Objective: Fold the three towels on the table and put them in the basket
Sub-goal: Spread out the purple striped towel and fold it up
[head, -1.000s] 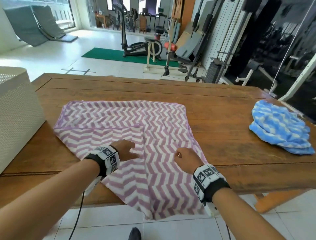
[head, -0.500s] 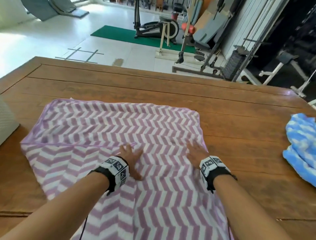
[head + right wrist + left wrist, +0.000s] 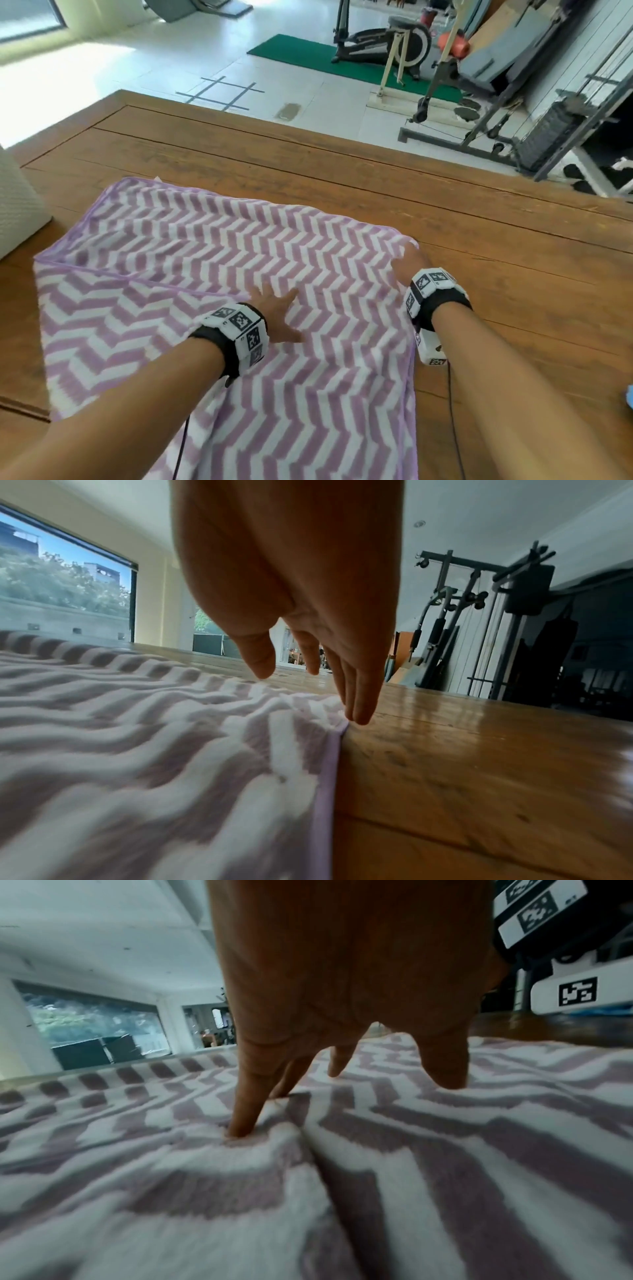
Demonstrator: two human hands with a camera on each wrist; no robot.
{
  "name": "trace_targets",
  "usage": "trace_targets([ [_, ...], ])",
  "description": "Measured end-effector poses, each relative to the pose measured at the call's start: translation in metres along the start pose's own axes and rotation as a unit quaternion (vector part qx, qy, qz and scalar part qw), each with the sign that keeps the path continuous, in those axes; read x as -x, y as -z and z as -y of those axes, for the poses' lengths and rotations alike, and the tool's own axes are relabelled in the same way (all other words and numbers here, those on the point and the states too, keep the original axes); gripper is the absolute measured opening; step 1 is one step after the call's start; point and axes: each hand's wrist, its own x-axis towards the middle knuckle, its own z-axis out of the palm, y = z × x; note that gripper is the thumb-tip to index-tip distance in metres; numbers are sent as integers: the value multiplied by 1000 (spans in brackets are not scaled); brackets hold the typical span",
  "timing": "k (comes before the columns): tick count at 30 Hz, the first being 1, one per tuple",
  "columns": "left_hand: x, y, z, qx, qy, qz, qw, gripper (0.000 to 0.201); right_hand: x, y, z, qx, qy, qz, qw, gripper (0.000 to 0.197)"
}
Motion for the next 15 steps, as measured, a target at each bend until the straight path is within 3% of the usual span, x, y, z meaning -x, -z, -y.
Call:
trace_targets([
  [6,-10,-12,-11,-12,36,-13,999,115,-58,7,-1,-88,-47,-17,995,63],
  [10,-12,-13,-9,-16,36,-12,999,116,-79,8,-4,-112,-48,-89,989,21],
  [13,-13,-13,-9,-12,35,-9,999,116,-87,11,2,-144,27,-127,981,46],
  [15,-13,-12,-8,-13,33,-9,999,115,-87,13,9,-125,47,-105,985,42],
])
